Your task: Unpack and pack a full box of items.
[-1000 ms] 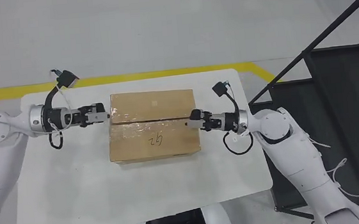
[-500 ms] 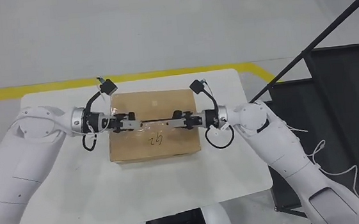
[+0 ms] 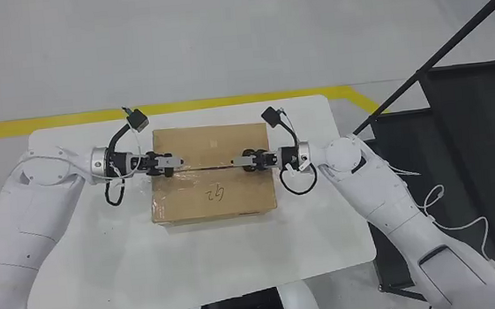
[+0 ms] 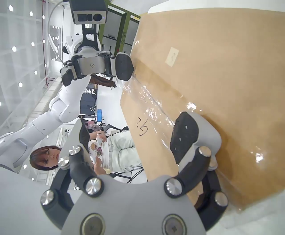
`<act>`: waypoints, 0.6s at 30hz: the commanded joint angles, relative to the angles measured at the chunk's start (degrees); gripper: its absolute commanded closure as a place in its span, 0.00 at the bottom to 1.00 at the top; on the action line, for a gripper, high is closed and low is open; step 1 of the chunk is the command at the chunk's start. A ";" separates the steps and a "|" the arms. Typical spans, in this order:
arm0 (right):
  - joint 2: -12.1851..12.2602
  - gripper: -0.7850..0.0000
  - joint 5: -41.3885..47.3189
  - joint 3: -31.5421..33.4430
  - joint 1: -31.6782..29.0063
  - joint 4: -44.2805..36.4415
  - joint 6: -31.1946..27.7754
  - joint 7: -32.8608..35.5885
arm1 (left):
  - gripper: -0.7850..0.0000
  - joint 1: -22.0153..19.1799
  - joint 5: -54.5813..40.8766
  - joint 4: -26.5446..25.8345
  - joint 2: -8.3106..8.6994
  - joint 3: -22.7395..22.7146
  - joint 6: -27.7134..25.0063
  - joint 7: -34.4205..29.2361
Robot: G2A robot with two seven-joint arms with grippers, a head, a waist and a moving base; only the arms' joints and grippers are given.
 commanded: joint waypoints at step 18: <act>4.13 0.00 -2.60 13.27 -10.79 -11.48 -0.84 1.22 | 0.00 8.80 -3.43 -8.62 5.09 -13.65 -1.28 1.29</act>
